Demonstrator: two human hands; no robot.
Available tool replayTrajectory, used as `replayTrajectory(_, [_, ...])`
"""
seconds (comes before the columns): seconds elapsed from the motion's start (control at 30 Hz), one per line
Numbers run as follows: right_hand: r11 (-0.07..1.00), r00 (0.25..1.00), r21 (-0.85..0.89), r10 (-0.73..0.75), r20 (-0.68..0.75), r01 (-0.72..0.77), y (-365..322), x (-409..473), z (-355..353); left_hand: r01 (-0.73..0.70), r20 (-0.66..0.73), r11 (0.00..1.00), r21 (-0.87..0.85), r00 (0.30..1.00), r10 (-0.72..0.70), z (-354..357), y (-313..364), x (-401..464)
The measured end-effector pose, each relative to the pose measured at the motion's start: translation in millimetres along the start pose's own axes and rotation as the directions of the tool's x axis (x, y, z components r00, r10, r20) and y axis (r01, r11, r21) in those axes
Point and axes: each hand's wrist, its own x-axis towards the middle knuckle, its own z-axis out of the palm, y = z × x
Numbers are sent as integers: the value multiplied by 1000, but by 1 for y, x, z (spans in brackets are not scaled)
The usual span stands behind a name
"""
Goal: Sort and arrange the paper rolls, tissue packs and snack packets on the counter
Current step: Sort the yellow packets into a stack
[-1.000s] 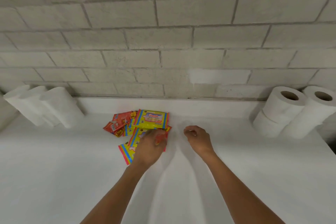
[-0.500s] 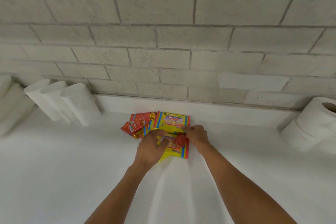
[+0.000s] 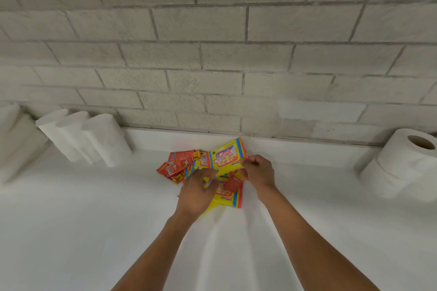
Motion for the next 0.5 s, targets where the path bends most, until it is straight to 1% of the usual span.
replayTrajectory(0.07, [999, 999, 46, -29, 30, 28, -6, -8, -13, -18, -25, 1000, -25, 1000, 18, 4, 9, -3])
replayTrajectory(0.13, [995, 995, 81, -56, 82, 50, -13, -19, -28, -32, -78, 999, -39, 997, 29, 7, 20, -6])
replayTrajectory(0.2, [993, 986, 93, -92, 143, 79, -19, -30, -48, -43, -130, 998, -49, 991, 36, 10, 31, -9])
replayTrajectory(0.23, [992, 979, 93, -105, 172, 90, -22, -36, -57, -34, -133, 998, -58, 991, 26, 11, 37, -11])
replayTrajectory(0.3, [990, 969, 102, -116, 219, 96, -24, -46, -78, -27, -93, 996, -82, 995, 20, 16, 47, -18])
replayTrajectory(0.4, [992, 959, 105, -101, 265, 75, -22, -59, -111, -33, 29, 988, -149, 999, 38, 32, 61, -33])
replayTrajectory(0.5, [991, 963, 122, -86, 256, 56, -18, -70, -145, -42, 112, 980, -194, 992, 65, 54, 78, -48])
